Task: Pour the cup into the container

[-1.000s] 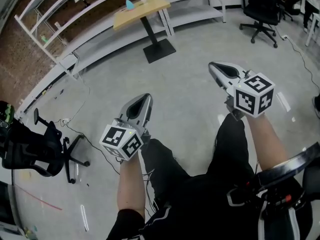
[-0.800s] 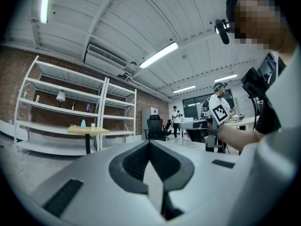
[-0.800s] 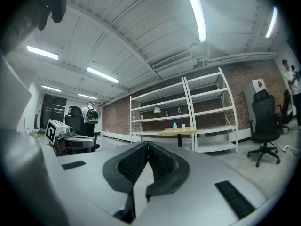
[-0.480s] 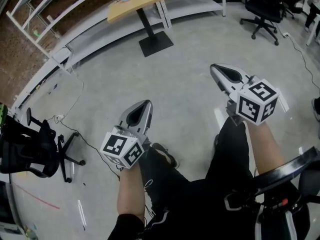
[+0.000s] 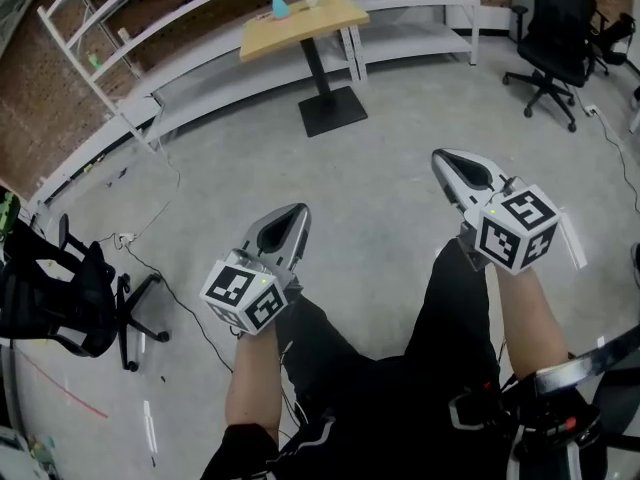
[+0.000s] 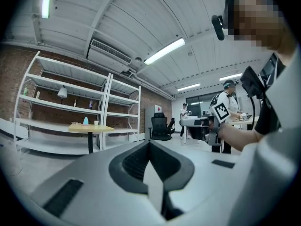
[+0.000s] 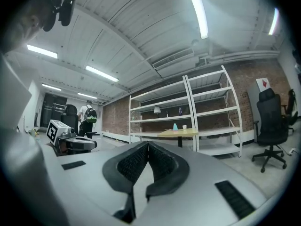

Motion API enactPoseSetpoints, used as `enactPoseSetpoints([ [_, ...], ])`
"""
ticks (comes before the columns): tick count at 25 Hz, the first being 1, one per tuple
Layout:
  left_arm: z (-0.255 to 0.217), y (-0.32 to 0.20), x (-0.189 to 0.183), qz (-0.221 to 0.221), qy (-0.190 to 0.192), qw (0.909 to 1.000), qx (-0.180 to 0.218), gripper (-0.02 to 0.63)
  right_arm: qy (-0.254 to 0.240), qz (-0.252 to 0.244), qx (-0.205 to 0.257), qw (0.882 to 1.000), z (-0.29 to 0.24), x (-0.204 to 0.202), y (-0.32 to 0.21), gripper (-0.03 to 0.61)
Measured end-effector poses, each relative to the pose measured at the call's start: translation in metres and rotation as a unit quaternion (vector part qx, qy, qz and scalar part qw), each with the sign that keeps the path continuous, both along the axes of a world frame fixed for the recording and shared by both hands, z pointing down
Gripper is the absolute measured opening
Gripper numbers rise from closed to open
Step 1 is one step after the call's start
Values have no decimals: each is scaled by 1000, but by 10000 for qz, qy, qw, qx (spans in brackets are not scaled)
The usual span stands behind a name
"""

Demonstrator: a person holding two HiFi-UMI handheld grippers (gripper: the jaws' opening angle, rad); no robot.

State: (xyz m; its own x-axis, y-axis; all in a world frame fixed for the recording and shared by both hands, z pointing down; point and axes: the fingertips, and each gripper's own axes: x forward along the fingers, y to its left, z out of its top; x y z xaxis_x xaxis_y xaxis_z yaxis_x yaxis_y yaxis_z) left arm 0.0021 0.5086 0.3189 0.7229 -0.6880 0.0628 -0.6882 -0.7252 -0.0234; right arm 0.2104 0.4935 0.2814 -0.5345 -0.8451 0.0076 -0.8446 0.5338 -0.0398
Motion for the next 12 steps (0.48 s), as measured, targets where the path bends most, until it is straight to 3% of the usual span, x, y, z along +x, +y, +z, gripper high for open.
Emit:
enactPoseSetpoints([
  [12, -10, -124, 29, 196, -247, 9995, 45, 2, -230, 157, 13, 9996, 10, 27, -110, 2],
])
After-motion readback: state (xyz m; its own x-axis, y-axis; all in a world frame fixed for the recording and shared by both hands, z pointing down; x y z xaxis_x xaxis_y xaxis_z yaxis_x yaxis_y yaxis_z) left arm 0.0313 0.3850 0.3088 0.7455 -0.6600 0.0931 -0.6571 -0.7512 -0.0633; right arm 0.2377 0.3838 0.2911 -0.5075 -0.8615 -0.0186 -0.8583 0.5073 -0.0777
